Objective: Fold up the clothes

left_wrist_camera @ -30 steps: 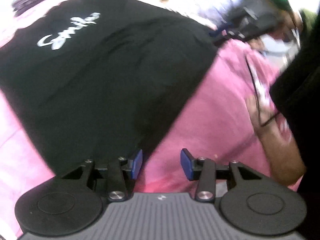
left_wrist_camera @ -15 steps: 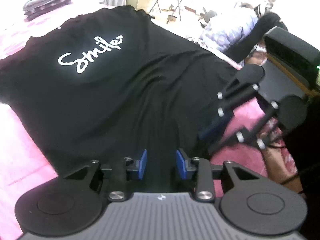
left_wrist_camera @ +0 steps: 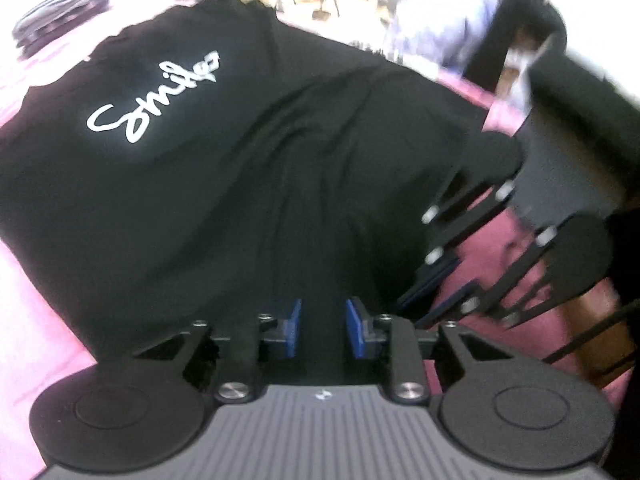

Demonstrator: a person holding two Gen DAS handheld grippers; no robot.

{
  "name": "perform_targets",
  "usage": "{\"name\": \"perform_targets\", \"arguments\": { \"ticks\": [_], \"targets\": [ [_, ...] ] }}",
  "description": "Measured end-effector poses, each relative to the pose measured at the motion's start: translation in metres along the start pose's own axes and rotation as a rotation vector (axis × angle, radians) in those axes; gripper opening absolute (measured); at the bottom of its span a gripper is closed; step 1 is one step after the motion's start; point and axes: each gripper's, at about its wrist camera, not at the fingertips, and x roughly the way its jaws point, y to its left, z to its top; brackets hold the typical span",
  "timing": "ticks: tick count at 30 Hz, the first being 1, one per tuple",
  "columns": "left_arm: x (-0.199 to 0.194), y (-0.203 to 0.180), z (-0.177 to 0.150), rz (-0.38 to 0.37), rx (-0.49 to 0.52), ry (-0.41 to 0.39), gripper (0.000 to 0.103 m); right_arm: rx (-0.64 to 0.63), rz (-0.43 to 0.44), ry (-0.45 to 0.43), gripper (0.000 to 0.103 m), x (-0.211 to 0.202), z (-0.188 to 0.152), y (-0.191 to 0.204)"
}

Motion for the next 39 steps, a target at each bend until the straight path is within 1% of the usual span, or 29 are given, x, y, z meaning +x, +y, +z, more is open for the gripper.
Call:
{"name": "perform_targets", "arguments": {
  "ticks": [1, 2, 3, 4, 7, 8, 9, 10, 11, 12, 14, 15, 20, 21, 22, 23, 24, 28, 33, 34, 36, 37, 38, 39],
  "targets": [
    [0.006, 0.001, -0.002, 0.049, 0.030, 0.023, 0.014, -0.004, -0.005, 0.001, 0.012, 0.000, 0.000, 0.001],
    [0.011, 0.003, -0.005, 0.097, 0.060, 0.046, 0.012, -0.009, -0.010, 0.002, 0.012, 0.000, 0.001, 0.002],
    [0.008, 0.012, -0.009, 0.126, 0.047, 0.038, 0.007, -0.015, -0.016, 0.003, 0.012, 0.001, 0.001, 0.003],
    [0.005, 0.021, -0.009, 0.192, 0.026, 0.037, 0.005, -0.019, -0.020, 0.003, 0.012, 0.001, 0.000, 0.004],
    [-0.007, 0.048, -0.007, 0.385, -0.015, 0.009, 0.008, -0.027, -0.029, -0.003, 0.012, 0.005, -0.001, 0.004],
    [-0.013, 0.055, -0.003, 0.402, -0.037, -0.013, 0.009, -0.027, -0.031, -0.006, 0.012, 0.006, -0.001, 0.003],
    [-0.019, 0.058, 0.001, 0.379, -0.060, -0.033, 0.009, -0.024, -0.030, -0.010, 0.012, 0.006, -0.001, 0.003],
    [-0.024, 0.058, 0.005, 0.332, -0.075, -0.054, 0.010, -0.025, -0.029, -0.013, 0.012, 0.005, -0.001, 0.003],
    [-0.026, 0.051, 0.009, 0.266, -0.066, -0.076, 0.012, -0.029, -0.027, -0.017, 0.012, 0.005, -0.001, 0.003],
    [-0.022, 0.038, 0.010, 0.200, -0.023, -0.073, 0.014, -0.029, -0.025, -0.021, 0.012, 0.005, -0.001, 0.002],
    [-0.015, 0.011, 0.013, 0.068, 0.061, -0.066, 0.015, -0.017, -0.018, -0.031, 0.012, 0.005, -0.003, 0.000],
    [-0.011, -0.002, 0.015, 0.003, 0.104, -0.062, 0.017, -0.008, -0.014, -0.037, 0.012, 0.004, -0.003, -0.001],
    [0.021, -0.032, -0.010, 0.003, 0.344, 0.022, 0.016, 0.041, -0.004, -0.055, 0.012, 0.002, -0.007, -0.005],
    [0.019, -0.020, -0.009, 0.031, 0.292, 0.024, 0.014, 0.048, -0.004, -0.056, 0.012, 0.002, -0.008, -0.005],
    [0.016, -0.006, -0.006, 0.098, 0.259, 0.027, 0.008, 0.052, -0.005, -0.057, 0.012, 0.002, -0.008, -0.005],
    [0.014, 0.007, -0.004, 0.166, 0.225, 0.030, 0.007, 0.057, -0.006, -0.058, 0.012, 0.002, -0.008, -0.005],
    [0.011, 0.018, -0.003, 0.232, 0.218, 0.031, 0.012, 0.060, -0.008, -0.059, 0.012, 0.002, -0.008, -0.005],
    [-0.006, 0.034, 0.015, 0.251, 0.170, -0.015, 0.014, 0.064, -0.007, -0.066, 0.012, 0.001, -0.010, -0.004],
    [0.012, 0.000, 0.033, -0.071, 0.212, -0.061, 0.020, 0.065, 0.007, -0.072, 0.013, 0.001, -0.011, -0.008],
    [0.023, -0.007, 0.034, -0.101, 0.254, -0.047, 0.021, 0.062, 0.007, -0.071, 0.013, 0.001, -0.011, -0.008],
    [0.039, -0.022, 0.021, -0.057, 0.369, -0.024, 0.019, 0.057, 0.003, -0.067, 0.013, 0.001, -0.011, -0.007],
    [0.041, -0.018, 0.017, -0.043, 0.404, -0.051, 0.019, 0.056, 0.002, -0.066, 0.013, 0.001, -0.011, -0.006],
    [0.040, -0.009, 0.016, -0.021, 0.375, -0.064, 0.019, 0.057, 0.000, -0.067, 0.013, 0.001, -0.011, -0.006],
    [0.040, 0.001, 0.016, 0.001, 0.346, -0.078, 0.014, 0.058, -0.002, -0.067, 0.013, 0.001, -0.011, -0.006]
  ]
}}
